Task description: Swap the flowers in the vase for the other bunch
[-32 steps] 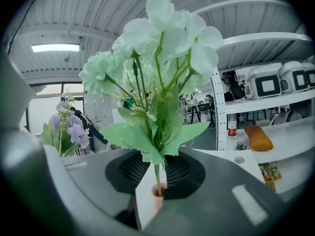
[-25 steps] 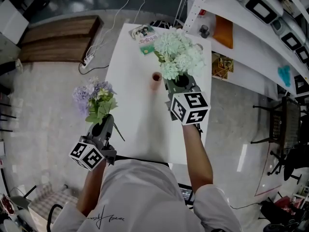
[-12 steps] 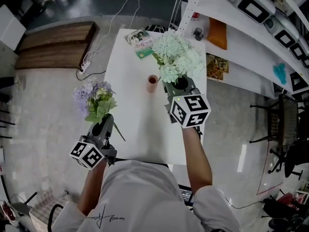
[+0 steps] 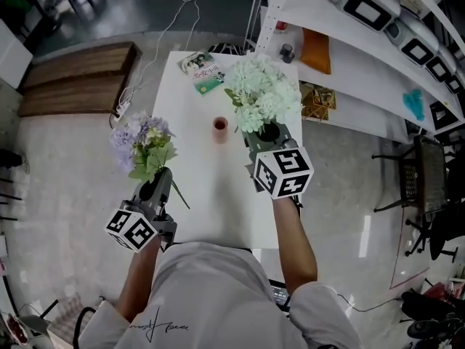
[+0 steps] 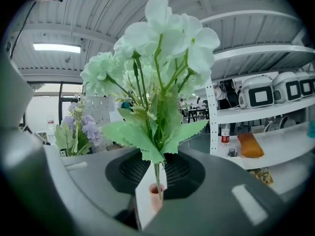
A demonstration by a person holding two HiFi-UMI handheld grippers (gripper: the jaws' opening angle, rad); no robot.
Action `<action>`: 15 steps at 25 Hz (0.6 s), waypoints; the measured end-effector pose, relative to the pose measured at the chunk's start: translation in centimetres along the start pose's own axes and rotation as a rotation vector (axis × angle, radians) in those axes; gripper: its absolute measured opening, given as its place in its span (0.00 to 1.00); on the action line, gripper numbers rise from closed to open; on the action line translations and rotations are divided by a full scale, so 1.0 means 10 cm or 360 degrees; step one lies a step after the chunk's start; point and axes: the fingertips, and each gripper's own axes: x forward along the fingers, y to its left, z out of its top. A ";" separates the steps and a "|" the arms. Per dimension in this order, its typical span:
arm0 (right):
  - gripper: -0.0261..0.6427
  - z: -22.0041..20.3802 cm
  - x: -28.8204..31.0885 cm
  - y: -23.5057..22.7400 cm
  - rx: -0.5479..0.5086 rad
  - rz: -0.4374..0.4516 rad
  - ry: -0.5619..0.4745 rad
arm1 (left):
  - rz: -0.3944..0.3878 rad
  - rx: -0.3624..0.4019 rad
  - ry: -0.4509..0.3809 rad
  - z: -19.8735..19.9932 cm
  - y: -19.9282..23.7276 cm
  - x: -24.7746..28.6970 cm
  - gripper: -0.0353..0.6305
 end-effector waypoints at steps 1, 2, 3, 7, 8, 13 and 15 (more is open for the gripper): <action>0.16 -0.01 -0.02 0.00 0.0003 -0.0002 0.0001 | -0.0008 0.0004 -0.0002 0.01 -0.02 0.02 0.08; 0.16 -0.01 -0.03 -0.01 0.0008 -0.0003 0.0003 | -0.0016 0.0008 -0.0002 0.03 -0.04 0.04 0.08; 0.16 -0.01 -0.05 -0.01 0.0012 -0.0004 0.0005 | -0.0023 0.0012 -0.0002 0.04 -0.06 0.07 0.08; 0.15 -0.03 -0.16 -0.01 0.0030 -0.0005 0.0006 | -0.0050 0.0025 -0.0002 0.05 -0.15 0.12 0.08; 0.15 -0.05 -0.19 -0.01 0.0035 -0.0006 0.0008 | -0.0055 0.0028 -0.0004 0.05 -0.17 0.14 0.08; 0.16 -0.15 -0.33 -0.06 0.0074 -0.0023 0.0018 | -0.0077 0.0045 0.0001 0.01 -0.26 0.21 0.08; 0.15 -0.20 -0.39 -0.05 0.0095 -0.0031 0.0023 | -0.0083 0.0051 0.0004 0.00 -0.28 0.22 0.08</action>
